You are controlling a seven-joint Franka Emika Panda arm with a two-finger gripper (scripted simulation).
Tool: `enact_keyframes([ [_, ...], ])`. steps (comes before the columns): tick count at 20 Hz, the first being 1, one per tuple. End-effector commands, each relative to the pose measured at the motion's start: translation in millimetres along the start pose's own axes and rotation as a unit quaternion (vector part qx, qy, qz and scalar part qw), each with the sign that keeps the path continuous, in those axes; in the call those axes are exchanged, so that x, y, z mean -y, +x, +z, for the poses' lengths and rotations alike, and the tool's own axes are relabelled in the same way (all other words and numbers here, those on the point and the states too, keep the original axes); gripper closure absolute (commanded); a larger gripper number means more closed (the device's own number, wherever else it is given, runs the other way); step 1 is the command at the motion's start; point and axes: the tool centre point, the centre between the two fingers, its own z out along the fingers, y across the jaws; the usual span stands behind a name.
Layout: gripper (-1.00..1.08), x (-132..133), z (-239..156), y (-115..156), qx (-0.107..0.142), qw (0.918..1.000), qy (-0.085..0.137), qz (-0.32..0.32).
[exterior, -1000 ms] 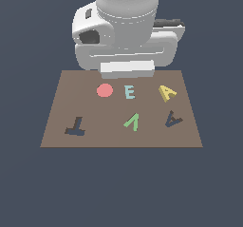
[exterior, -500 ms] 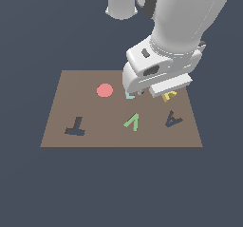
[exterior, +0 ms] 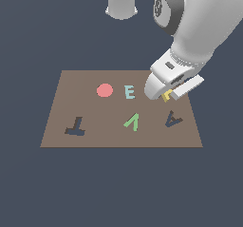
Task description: Insert a designated object into the corresponding slot on a board.
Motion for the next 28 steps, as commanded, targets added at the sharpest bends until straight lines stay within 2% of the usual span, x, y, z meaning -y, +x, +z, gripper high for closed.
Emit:
enact_keyframes([
  [1,-0.92,1,2,0,-0.001,1.0,-0.001,-0.004],
  [13,-0.92,1,22,0,-0.001,1.0,-0.001,-0.004],
  [14,1.08,1,22,0,-0.001,1.0,-0.001,-0.004],
  [28,1.08,1,21,0,-0.001,1.0,-0.002,-0.007],
])
